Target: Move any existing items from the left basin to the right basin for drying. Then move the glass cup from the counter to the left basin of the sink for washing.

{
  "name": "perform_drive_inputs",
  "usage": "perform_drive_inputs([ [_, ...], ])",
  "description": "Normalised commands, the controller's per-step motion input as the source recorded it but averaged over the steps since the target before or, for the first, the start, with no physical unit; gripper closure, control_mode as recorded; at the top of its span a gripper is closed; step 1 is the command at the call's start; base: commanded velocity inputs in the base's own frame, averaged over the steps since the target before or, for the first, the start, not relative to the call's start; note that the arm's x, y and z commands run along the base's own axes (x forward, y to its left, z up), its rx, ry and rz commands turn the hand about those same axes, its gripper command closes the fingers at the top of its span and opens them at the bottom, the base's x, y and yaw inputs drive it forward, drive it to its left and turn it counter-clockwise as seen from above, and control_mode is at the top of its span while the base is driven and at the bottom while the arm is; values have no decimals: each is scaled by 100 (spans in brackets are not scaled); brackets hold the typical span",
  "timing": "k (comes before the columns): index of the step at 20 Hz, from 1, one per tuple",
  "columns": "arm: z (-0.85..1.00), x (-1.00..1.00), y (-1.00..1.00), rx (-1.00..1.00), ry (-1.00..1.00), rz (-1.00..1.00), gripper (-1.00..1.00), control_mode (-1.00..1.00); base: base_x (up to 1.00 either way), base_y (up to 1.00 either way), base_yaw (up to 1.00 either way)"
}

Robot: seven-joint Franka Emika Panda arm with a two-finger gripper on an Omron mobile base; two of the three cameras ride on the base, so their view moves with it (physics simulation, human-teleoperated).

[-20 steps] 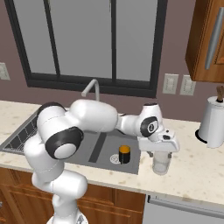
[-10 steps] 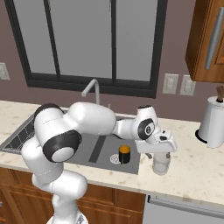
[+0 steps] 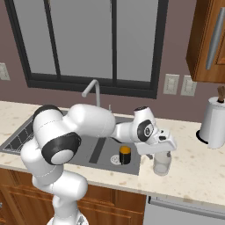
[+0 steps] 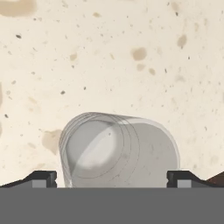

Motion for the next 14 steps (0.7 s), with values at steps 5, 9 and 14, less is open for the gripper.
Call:
perform_drive_inputs([
  [5, -11, 6, 0, -4, 0, 7, -100, -100, 0, 0, 0],
  [9, -28, 0, 0, -1, 0, 6, -100, -100, 0, 0, 0],
  [14, -26, 0, 0, 0, 0, 5, -100, -100, 0, 0, 0],
])
